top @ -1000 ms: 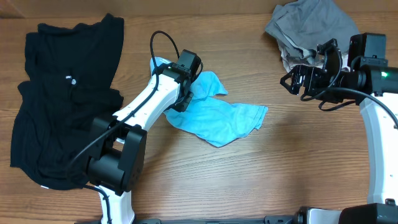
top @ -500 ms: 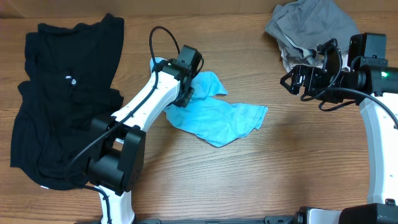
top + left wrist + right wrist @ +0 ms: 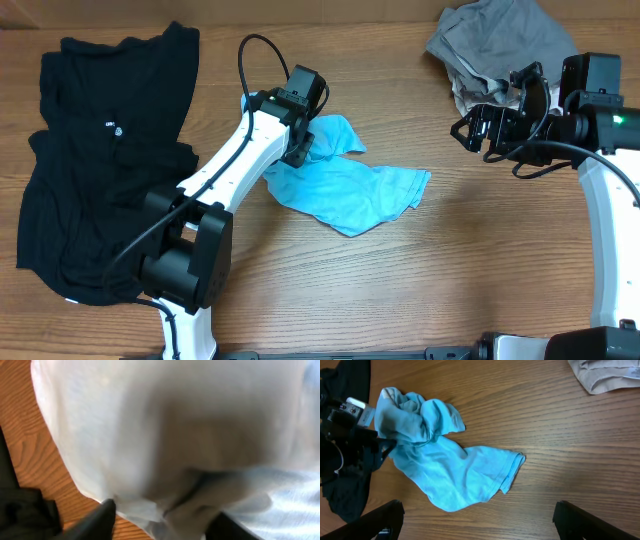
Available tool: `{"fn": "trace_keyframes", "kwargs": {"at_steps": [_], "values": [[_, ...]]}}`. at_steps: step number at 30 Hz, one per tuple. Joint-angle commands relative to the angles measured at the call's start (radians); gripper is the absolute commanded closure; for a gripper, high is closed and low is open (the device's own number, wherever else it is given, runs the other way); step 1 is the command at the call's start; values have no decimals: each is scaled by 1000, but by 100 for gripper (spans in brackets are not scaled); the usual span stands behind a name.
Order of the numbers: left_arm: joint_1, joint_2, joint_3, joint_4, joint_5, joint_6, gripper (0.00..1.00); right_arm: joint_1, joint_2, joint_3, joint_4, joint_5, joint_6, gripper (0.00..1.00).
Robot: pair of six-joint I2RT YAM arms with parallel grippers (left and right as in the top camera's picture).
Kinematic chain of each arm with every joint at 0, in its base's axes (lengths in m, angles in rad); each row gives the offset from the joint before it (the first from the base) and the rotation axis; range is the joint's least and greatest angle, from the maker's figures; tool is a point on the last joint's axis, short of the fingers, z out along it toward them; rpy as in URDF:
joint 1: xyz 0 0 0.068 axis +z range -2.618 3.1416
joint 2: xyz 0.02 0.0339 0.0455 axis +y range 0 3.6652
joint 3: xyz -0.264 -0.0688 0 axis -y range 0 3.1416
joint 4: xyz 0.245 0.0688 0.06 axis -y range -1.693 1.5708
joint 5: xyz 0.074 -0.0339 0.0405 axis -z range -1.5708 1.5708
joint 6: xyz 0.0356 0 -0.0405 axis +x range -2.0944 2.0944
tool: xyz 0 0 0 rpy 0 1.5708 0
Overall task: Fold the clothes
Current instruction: 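Grasp the top corner of the light-blue shirt with the left gripper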
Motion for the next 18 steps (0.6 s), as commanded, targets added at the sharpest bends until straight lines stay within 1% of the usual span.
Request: {"fn": "trace_keyframes", "kwargs": {"at_steps": [1,4,5,6,7,8,9,11,13,16,18], "values": [[3,-10,21,10,2,-8,44,-4,-8,9,5,-1,-7,0],[6,-10,21,9,6,-9,69,-4,-8,9,5,-1,-7,0],[6,-10,21,9,15,-9,73,-4,-8,9,5,-1,-7,0],[6,-10,21,9,21,-9,80,-4,-8,9,5,-1,-7,0],[6,-10,21,9,20,-11,83,-4,-8,9,4,-1,-7,0],[6,-10,21,11,19,-12,90,-4,-8,9,5,-1,-7,0],[7,-10,23,13,19,-12,93,-4,-8,9,4,-1,-7,0],[9,-10,42,0,7,-15,95,-4,-8,9,4,-1,-7,0],[18,-10,102,-53,7,-20,95,-4,-8,9,3,-1,-7,0],[29,-10,228,-155,5,-39,93,-4,-8,9,-2,-1,-7,0],[35,-10,346,-237,5,-38,91,-4,-8,9,-7,-1,-7,0]]}}
